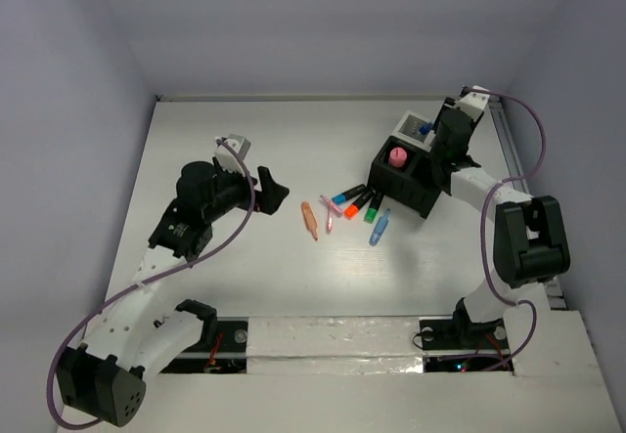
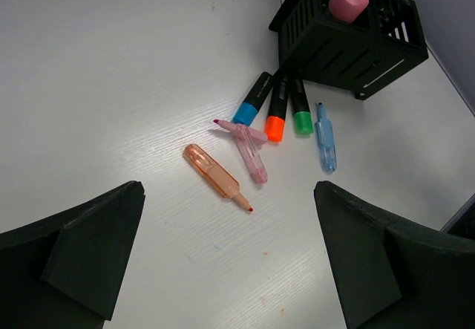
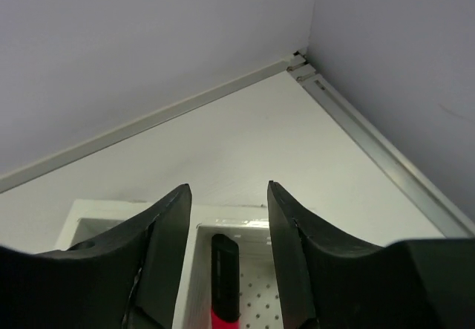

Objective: Sort the stationery into containers
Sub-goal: Place the pen in the storage box, then pick up the pen from the center of the board.

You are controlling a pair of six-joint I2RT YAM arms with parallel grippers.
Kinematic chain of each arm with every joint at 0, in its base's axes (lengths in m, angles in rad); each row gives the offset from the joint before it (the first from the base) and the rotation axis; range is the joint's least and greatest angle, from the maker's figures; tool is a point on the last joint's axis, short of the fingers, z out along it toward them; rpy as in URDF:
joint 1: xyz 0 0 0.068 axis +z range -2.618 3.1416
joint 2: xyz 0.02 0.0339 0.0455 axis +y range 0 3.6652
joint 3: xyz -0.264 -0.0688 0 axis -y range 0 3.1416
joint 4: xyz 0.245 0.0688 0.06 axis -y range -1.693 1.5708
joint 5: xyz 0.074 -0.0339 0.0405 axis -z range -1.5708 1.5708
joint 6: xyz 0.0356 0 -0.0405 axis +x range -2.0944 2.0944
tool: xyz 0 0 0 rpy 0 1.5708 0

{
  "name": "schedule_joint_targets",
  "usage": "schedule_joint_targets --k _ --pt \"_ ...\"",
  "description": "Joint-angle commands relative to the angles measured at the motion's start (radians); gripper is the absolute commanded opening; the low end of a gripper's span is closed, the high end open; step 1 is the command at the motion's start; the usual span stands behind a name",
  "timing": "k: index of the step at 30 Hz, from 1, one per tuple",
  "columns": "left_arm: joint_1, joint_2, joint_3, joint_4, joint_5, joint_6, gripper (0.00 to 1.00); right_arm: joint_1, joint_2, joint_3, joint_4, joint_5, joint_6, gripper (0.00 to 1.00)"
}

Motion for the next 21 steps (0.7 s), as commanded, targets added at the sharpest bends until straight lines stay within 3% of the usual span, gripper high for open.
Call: schedule_joint_targets --k 1,7,10,11,13,16,21 --pt "-0.020 0.023 0.069 0.050 0.003 -0.018 0.98 -0.008 -0.068 -0.023 -0.002 -0.018 0.057 0.53" --pt "-0.212 0.141 0.159 0.016 -0.145 -0.015 0.94 -0.008 -0.176 -0.015 -0.155 -0.192 0.216 0.54" --pt "-0.329 0.252 0.228 0.016 -0.249 -0.009 0.89 -0.008 -0.246 -0.027 -0.230 -0.352 0.301 0.22" --pt "-0.341 0.288 0.245 0.019 -0.264 -0.002 0.87 0.007 -0.279 -0.035 -0.244 -0.389 0.318 0.00" --pt "-0.341 0.390 0.277 0.031 -0.273 0.007 0.71 0.030 -0.315 -0.073 -0.251 -0.474 0.359 0.00" --pt "-0.341 0.531 0.325 0.048 -0.320 0.039 0.59 0.042 -0.396 -0.153 -0.223 -0.560 0.416 0.00" --pt "-0.350 0.751 0.417 0.062 -0.343 0.123 0.54 0.061 -0.508 -0.228 -0.203 -0.671 0.461 0.00"
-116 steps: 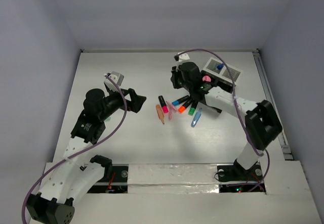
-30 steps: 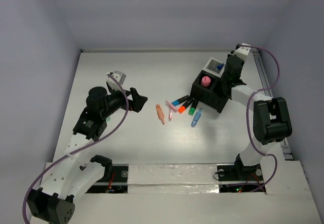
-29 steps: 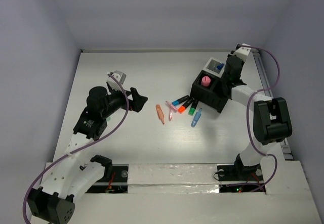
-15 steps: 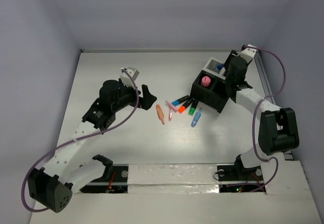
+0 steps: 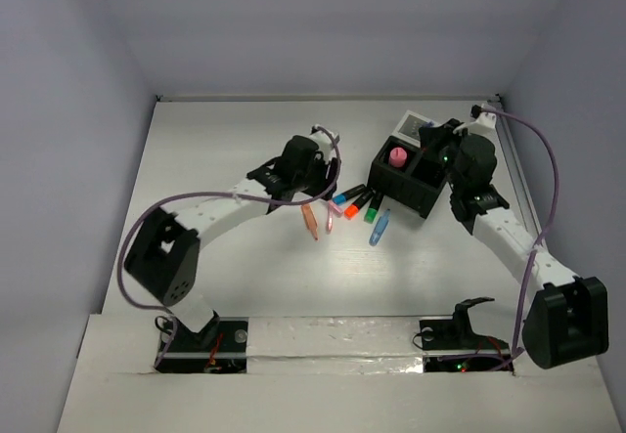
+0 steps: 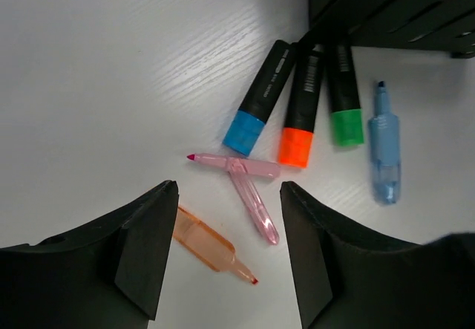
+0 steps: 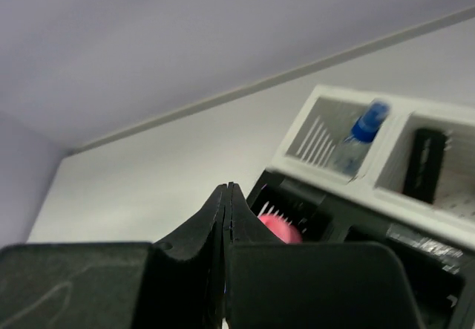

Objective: Sort the stationery into containers
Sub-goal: Pick up the pen from the center of the board.

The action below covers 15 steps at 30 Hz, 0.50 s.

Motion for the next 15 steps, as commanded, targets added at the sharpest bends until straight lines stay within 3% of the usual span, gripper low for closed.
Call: schedule_joint_targets --k 1,7,15 --pt "-0.004 0.126 0.092 0.034 -0.035 0.076 0.54 0.021 -0.078 -0.032 0.017 -0.129 0.074 0.00" --pt "-0.023 0.310 0.202 0.074 -0.013 0.139 0.56 0.058 -0.123 -0.086 0.020 -0.225 0.106 0.00" --pt "-0.041 0.416 0.245 0.057 -0.003 0.202 0.56 0.079 -0.139 -0.124 0.031 -0.241 0.109 0.00"
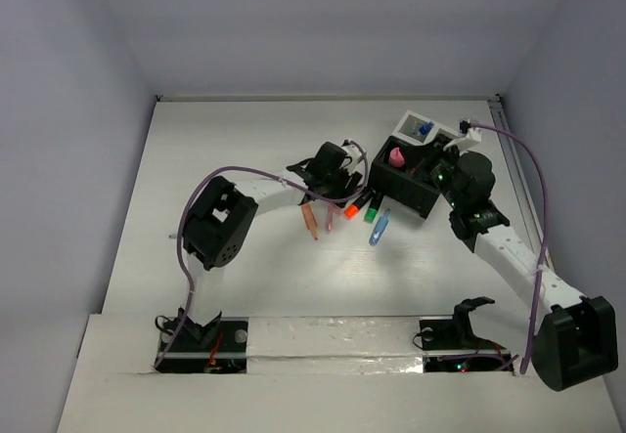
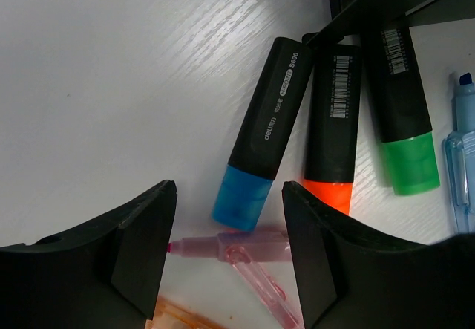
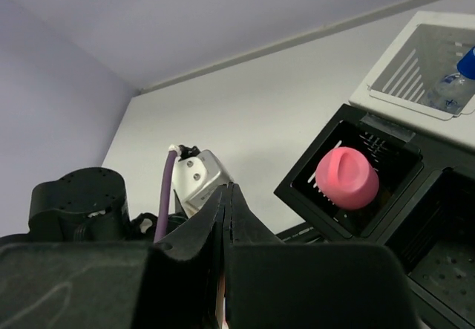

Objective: Sort the stationery into containers
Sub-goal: Pick up the pen from the center of the board.

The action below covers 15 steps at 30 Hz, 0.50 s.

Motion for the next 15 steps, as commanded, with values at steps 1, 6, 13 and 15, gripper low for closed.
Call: schedule_joint_targets --k 1,6,13,15 --pt "-0.007 0.013 0.053 0.023 0.011 0.037 0.56 0.014 -0.004 -0.006 0.051 -0.039 0.019 0.00" --pt "-0.016 0.064 0.080 0.009 0.019 0.046 0.55 0.014 0.010 -0.007 0.058 -0.039 0.022 0.04" --pt "-0.027 0.110 0.067 0.014 -0.046 0.040 0.18 0.024 0.008 -0.001 0.057 -0.050 0.022 0.27" --pt "-0.027 0.101 0.046 0.038 -0.087 0.026 0.05 0.033 0.010 0.005 0.051 -0.055 0.022 0.31"
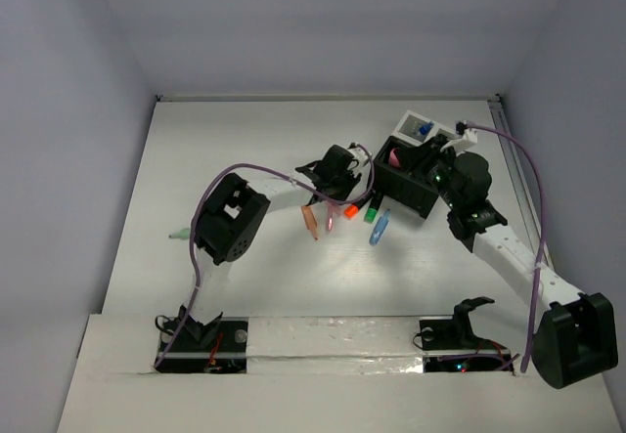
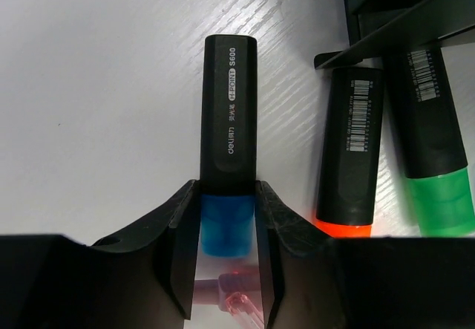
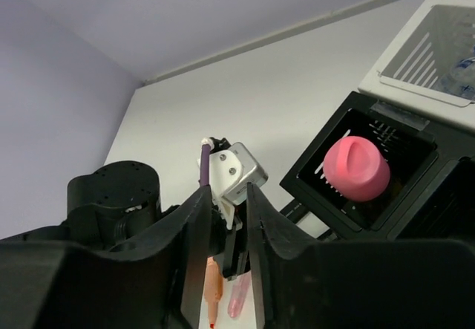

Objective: Sort the stationery into containers
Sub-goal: Pick up the pen from the center of the board.

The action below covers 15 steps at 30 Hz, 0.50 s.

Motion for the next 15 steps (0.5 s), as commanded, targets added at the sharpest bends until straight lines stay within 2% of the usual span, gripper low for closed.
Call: schedule_joint_targets --k 1,4,8,9,15 --pt "-0.007 -0.002 -0.024 0.023 -0.057 -0.017 0.00 0.019 -0.003 0.015 0.049 -0.023 0.000 0.33" --pt "-0.007 -0.055 -0.082 0.063 -0.101 -0.034 0.00 0.019 0.013 0.026 0.043 -0.051 0.000 0.40" --pt "-0.007 -0.150 -0.139 0.127 -0.147 -0.056 0.00 0.028 0.044 0.034 0.050 -0.072 0.005 0.58" --pt "-0.007 -0.172 -0.147 0.141 -0.152 -0.095 0.00 0.028 0.049 0.035 0.050 -0.076 0.008 0.60" --pt "0.002 -0.364 -0.237 0.253 -0.108 -0.168 0.00 0.028 0.035 0.037 0.055 -0.101 0.021 0.75"
